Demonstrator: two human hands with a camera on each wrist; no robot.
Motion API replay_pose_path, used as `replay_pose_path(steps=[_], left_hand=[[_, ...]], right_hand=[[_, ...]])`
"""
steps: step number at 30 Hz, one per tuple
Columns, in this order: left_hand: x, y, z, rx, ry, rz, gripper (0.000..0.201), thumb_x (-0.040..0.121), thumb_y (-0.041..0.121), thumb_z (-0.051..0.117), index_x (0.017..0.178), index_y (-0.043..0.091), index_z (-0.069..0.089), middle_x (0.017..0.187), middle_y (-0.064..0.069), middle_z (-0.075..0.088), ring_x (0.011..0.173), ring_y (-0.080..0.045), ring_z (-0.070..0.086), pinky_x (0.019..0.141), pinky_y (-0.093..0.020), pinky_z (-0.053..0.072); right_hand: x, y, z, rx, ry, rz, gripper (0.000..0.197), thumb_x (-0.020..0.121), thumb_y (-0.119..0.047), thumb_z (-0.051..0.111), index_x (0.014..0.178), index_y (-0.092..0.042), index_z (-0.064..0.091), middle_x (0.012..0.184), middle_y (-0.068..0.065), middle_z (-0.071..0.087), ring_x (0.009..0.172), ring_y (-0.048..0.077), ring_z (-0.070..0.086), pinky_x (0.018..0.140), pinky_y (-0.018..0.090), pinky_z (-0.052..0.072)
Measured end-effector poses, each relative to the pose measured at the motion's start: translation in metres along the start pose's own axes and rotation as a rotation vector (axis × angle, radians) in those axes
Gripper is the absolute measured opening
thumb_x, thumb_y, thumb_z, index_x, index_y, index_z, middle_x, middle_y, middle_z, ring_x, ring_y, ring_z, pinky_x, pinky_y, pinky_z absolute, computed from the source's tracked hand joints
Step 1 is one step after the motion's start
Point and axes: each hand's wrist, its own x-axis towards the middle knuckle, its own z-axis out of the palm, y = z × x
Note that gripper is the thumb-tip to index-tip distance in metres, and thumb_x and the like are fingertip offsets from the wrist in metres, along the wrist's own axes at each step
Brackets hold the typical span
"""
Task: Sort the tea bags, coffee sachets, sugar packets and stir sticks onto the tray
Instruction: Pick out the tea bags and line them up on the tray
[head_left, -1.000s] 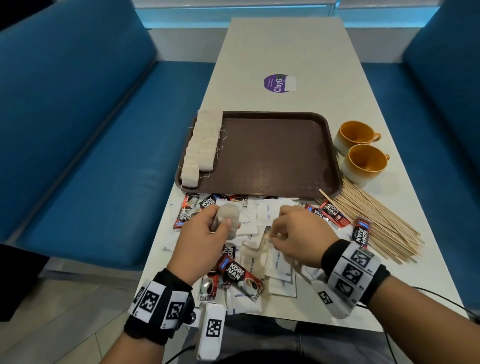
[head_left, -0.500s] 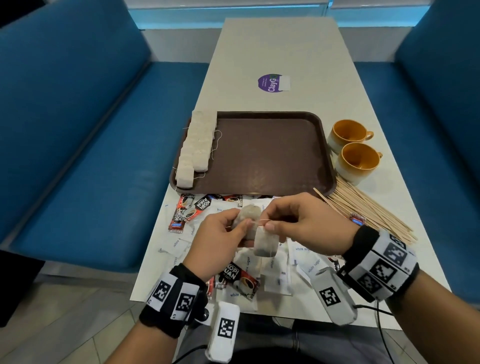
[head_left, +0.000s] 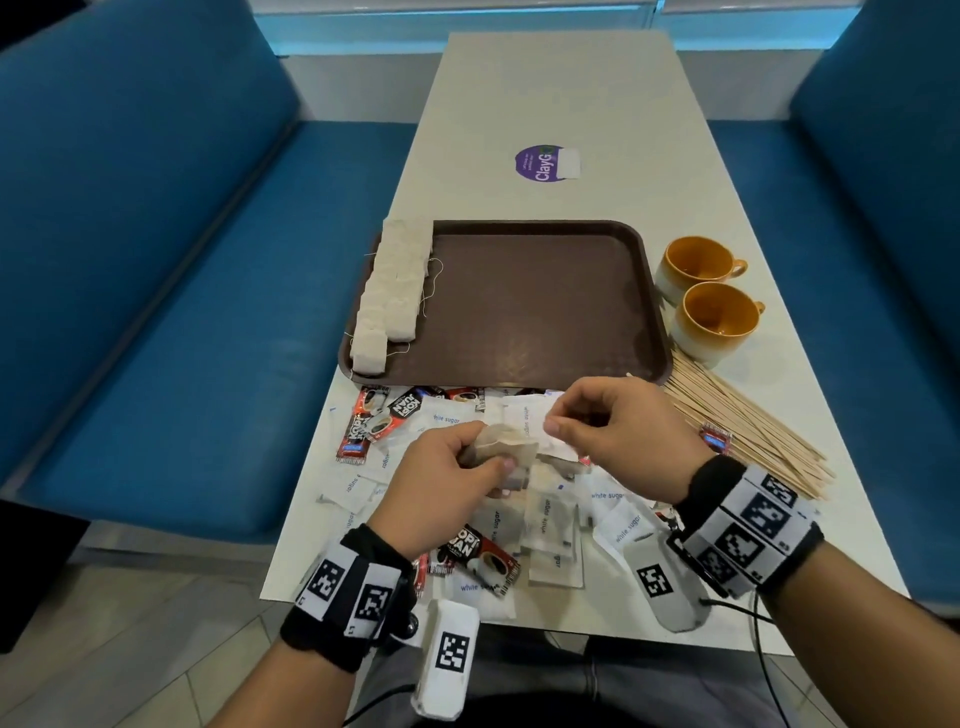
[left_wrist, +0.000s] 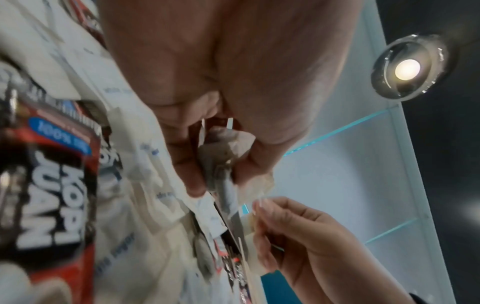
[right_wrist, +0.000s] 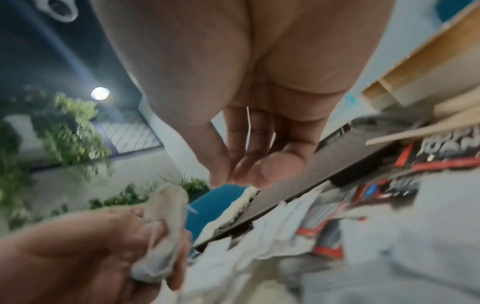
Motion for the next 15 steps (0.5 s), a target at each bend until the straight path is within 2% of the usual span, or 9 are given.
replay_pose_path(steps=[2,4,5,7,9,11,13,15], left_hand=[[0.0,-0.002,-0.006,0.118,0.009,0.007,0.009,0.088,0.022,0.069,0.089,0.013,0.074,0.088,-0.018,0.073,0.082,-0.029,0.073,0.084,-0.056,0.058],[-0.002,0.001,-0.01,0.18,-0.028,-0.01,0.012,0.088,0.017,0.066,0.089,0.006,0.071,0.088,-0.02,0.072,0.077,-0.018,0.075,0.083,-0.054,0.058],[-0.002,0.001,-0.012,0.225,-0.054,-0.007,0.016,0.086,0.02,0.065,0.09,0.006,0.071,0.089,-0.02,0.071,0.078,-0.018,0.074,0.082,-0.052,0.058],[-0.005,0.005,-0.012,0.345,-0.092,0.011,0.019,0.082,0.024,0.063,0.092,0.012,0.074,0.094,-0.017,0.07,0.091,-0.019,0.066,0.086,-0.047,0.055],[-0.007,0.006,-0.012,0.411,-0.073,-0.005,0.018,0.084,0.02,0.065,0.098,0.012,0.075,0.099,-0.016,0.067,0.103,-0.011,0.055,0.095,-0.034,0.049],[-0.008,0.004,-0.012,0.424,-0.051,-0.012,0.019,0.086,0.019,0.064,0.098,0.007,0.072,0.096,-0.016,0.065,0.102,-0.005,0.05,0.091,-0.025,0.045],[-0.009,0.001,-0.013,0.417,-0.039,-0.033,0.021,0.086,0.022,0.061,0.093,0.004,0.069,0.088,-0.016,0.064,0.093,-0.007,0.053,0.084,-0.028,0.047],[-0.008,0.0,-0.013,0.37,-0.002,-0.047,0.027,0.083,0.027,0.058,0.088,0.003,0.066,0.079,-0.017,0.065,0.078,-0.018,0.061,0.074,-0.039,0.05]], right_hand=[[0.001,0.007,0.001,-0.176,-0.044,0.038,0.007,0.09,-0.031,0.077,0.084,-0.028,0.076,0.08,-0.011,0.072,0.075,0.005,0.066,0.066,0.017,0.051],[0.001,0.013,0.008,-0.328,-0.144,0.088,0.012,0.09,-0.035,0.076,0.081,-0.027,0.075,0.079,-0.011,0.071,0.074,0.005,0.065,0.065,0.018,0.048],[0.001,0.015,0.014,-0.404,-0.179,0.098,0.015,0.09,-0.038,0.075,0.08,-0.026,0.074,0.079,-0.011,0.07,0.075,0.006,0.064,0.067,0.02,0.048],[0.0,0.017,0.022,-0.54,-0.187,0.085,0.018,0.089,-0.041,0.073,0.082,-0.024,0.072,0.085,-0.01,0.065,0.081,0.011,0.062,0.072,0.026,0.049],[0.001,0.015,0.027,-0.619,-0.158,0.072,0.021,0.088,-0.044,0.073,0.087,-0.023,0.07,0.093,-0.006,0.06,0.087,0.015,0.058,0.074,0.029,0.046],[0.001,0.013,0.029,-0.651,-0.147,0.08,0.026,0.088,-0.046,0.073,0.093,-0.021,0.068,0.098,-0.004,0.057,0.09,0.016,0.055,0.075,0.029,0.042],[0.002,0.013,0.03,-0.665,-0.144,0.08,0.028,0.09,-0.046,0.073,0.096,-0.02,0.067,0.101,-0.002,0.056,0.091,0.017,0.054,0.076,0.028,0.04],[0.003,0.014,0.03,-0.677,-0.138,0.075,0.025,0.093,-0.042,0.07,0.098,-0.017,0.068,0.102,0.0,0.058,0.091,0.018,0.054,0.076,0.028,0.041]])
